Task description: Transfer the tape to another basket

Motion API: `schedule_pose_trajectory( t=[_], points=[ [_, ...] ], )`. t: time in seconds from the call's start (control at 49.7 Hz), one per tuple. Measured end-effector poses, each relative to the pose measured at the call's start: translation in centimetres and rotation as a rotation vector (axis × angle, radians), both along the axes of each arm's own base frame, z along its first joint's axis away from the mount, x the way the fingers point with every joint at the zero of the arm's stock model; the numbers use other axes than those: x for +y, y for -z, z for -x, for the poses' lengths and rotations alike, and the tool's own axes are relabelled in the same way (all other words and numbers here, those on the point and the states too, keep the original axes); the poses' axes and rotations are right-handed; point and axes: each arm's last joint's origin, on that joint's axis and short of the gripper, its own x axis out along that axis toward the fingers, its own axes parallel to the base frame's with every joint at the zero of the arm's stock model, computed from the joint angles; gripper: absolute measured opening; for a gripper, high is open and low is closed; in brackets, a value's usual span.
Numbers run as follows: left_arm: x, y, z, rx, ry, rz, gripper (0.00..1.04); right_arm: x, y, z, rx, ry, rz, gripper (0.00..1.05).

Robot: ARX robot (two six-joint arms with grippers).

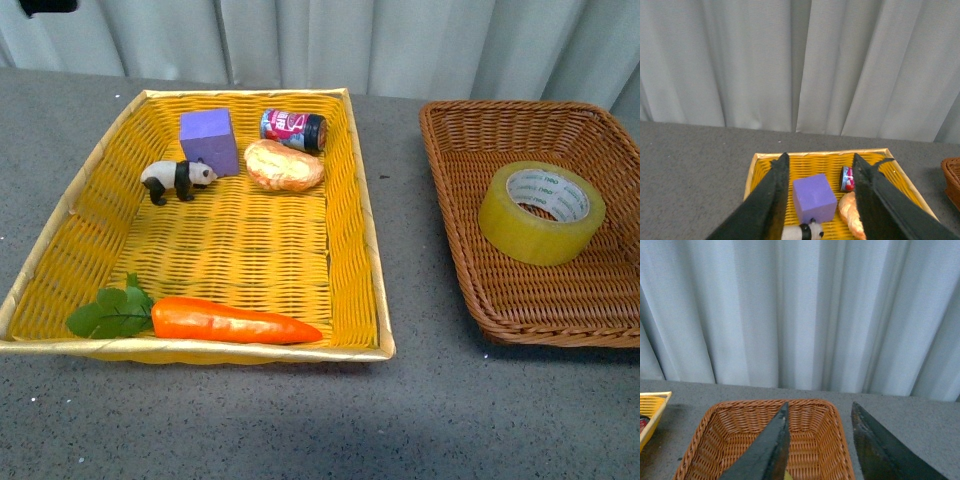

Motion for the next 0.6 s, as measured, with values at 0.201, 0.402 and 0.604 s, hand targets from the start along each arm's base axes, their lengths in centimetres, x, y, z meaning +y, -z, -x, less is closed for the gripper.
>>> schedule_pose_trajectory(
  t=[0.201,0.402,0.604],
  points=[
    [1.4,0.8,3.9,0.018,-0.012,-0.009,0.08,1.2,0.5,3.5,0.021,-0.001,-0.004,0.02],
    [2.2,1.8,7.7,0.006,-0.002,-0.012,0.04,1.7,0.3,6.9,0.018,-0.012,-0.007,0.01],
    [3.5,2.0,11.0,0.012,-0.008,-0.012,0.04,1.7,0.4,9.8,0.021,-0.013,-0.008,0.01]
  ],
)
